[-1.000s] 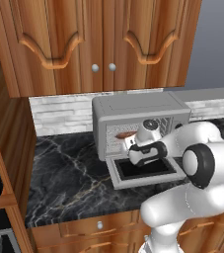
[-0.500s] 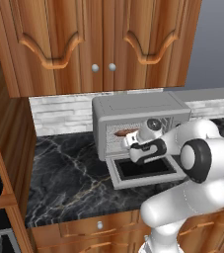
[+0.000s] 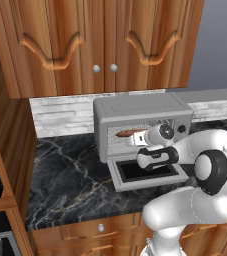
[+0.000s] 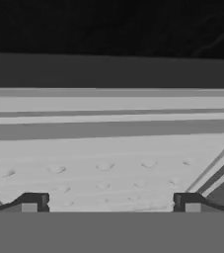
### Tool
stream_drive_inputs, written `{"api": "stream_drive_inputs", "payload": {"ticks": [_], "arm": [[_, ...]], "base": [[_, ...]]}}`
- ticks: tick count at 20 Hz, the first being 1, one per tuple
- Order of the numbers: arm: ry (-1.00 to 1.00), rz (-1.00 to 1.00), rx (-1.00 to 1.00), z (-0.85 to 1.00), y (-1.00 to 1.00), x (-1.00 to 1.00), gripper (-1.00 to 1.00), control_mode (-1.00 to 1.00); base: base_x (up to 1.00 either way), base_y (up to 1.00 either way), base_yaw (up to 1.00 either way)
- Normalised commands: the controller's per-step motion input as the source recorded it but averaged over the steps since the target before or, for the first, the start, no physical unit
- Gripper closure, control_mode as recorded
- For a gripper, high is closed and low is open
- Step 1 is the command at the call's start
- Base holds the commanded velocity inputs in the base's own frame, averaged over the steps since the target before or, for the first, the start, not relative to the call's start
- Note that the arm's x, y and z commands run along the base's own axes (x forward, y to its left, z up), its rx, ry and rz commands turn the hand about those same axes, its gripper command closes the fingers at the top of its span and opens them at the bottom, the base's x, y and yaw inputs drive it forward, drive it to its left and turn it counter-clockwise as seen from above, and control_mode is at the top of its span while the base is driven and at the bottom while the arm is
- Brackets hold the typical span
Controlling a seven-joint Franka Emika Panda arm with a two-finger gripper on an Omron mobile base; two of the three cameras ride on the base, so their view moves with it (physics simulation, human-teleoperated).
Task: Pull the toaster oven rack outwards. Pick up the baguette from the plate and place it on the toaster oven rack. Close the toaster oven door fully and set the temperature to the lowest setting.
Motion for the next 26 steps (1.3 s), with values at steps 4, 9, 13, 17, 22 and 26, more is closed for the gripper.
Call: {"api": "stream_drive_inputs", "payload": {"ticks": [4, 9, 13, 17, 22, 26], "arm": [[-0.16, 0.0, 0.05, 0.78, -0.15, -0.01, -1.0, -1.0], [-0.08, 0.0, 0.01, 0.92, -0.24, -0.2, -1.0, -1.0], [0.02, 0.0, 0.0, 0.99, -0.3, -0.44, -1.0, -1.0], [0.25, 0.0, -0.09, 0.89, -0.29, -0.52, -1.0, -1.0], [0.42, 0.0, -0.15, 0.79, -0.27, -0.38, -1.0, -1.0], [0.23, 0.0, -0.15, 0.45, -0.12, -0.33, -1.0, -1.0]], "base": [[0.0, 0.0, 0.0], [0.0, 0.0, 0.0], [0.0, 0.0, 0.0], [0.0, 0.0, 0.0], [0.0, 0.0, 0.0], [0.0, 0.0, 0.0]]}}
